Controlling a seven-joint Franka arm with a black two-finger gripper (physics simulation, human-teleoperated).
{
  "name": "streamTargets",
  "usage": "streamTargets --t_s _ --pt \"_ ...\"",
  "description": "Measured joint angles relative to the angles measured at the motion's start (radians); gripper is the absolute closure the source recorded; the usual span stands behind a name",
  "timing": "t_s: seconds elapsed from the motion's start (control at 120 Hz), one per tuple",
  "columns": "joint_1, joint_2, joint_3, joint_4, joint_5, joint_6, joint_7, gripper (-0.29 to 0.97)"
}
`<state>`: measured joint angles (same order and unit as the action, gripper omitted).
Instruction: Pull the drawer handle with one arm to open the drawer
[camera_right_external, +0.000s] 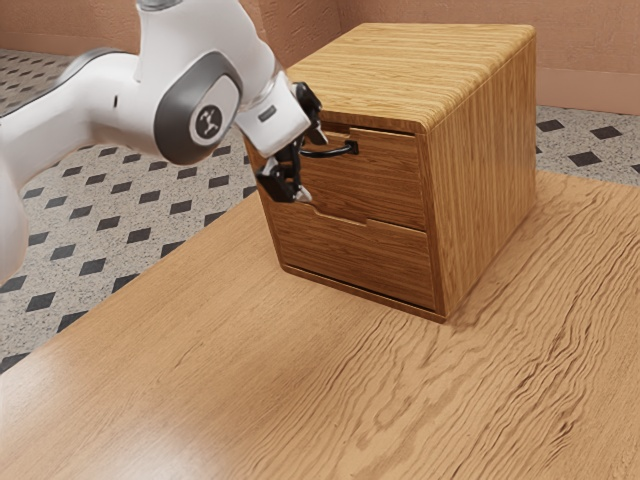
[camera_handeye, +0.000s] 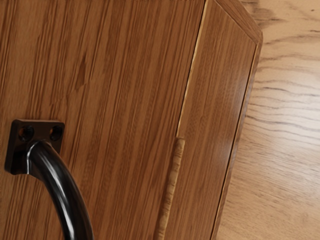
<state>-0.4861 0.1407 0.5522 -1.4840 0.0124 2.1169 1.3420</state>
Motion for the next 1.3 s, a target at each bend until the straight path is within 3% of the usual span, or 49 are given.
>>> streamTargets --t_s 0.55,0.8,1.167,1.3 --pt "0.018 0.004 0.001 -0.02 -0.049 0.078 0.056 0.03" --pt "0.033 0.022 0.003 -0.045 -0.067 0.106 0.071 -0.08" --pt "0.031 0.021 0.003 -0.049 -0.084 0.129 0.08 0.03" --pt "0.015 0.008 0.004 -0.084 -0.086 0.15 0.08 -0.03"
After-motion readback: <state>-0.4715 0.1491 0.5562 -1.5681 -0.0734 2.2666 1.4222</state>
